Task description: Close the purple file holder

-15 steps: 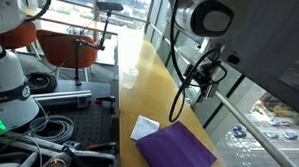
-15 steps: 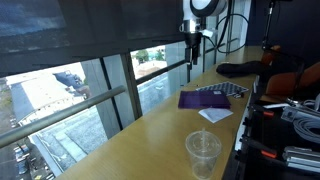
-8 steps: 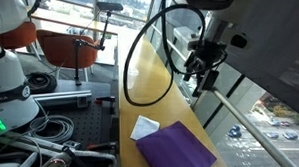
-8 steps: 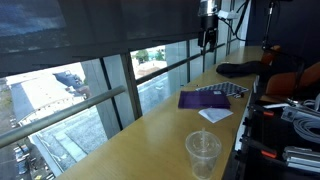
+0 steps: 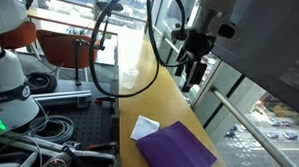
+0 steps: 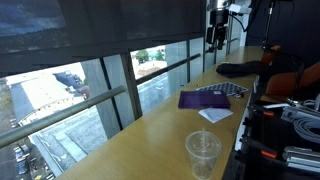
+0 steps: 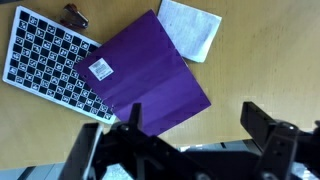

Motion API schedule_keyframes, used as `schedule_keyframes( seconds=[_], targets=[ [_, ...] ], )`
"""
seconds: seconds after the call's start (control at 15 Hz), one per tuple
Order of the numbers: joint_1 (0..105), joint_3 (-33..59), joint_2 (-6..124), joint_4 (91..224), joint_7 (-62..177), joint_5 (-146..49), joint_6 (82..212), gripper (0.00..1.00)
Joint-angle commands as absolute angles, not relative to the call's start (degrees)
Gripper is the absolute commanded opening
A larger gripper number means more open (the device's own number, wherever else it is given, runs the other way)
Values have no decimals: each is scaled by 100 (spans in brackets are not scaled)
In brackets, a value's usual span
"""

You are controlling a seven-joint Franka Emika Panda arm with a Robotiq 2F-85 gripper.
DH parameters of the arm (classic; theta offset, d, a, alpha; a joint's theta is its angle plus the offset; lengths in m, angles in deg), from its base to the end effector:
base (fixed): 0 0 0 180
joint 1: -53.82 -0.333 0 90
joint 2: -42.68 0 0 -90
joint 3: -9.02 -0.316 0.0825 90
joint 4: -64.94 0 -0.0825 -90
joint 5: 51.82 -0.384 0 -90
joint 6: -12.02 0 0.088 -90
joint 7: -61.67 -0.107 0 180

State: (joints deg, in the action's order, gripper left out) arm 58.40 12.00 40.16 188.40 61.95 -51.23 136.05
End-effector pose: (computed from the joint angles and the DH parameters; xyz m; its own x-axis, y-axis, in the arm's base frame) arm 0.5292 -0.0708 0.4235 0.9912 -0.1209 0.0538 -0.1214 -0.9926 0.0068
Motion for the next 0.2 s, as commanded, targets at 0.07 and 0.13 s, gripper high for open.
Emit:
schedule_keyframes(
  seconds=[0.07,0.13],
  targets=[
    [5810,1231,4014,18838,6194,-5122,13604,100],
    [5810,1231,4014,18838,6194,-5122,13608,100]
  ],
)
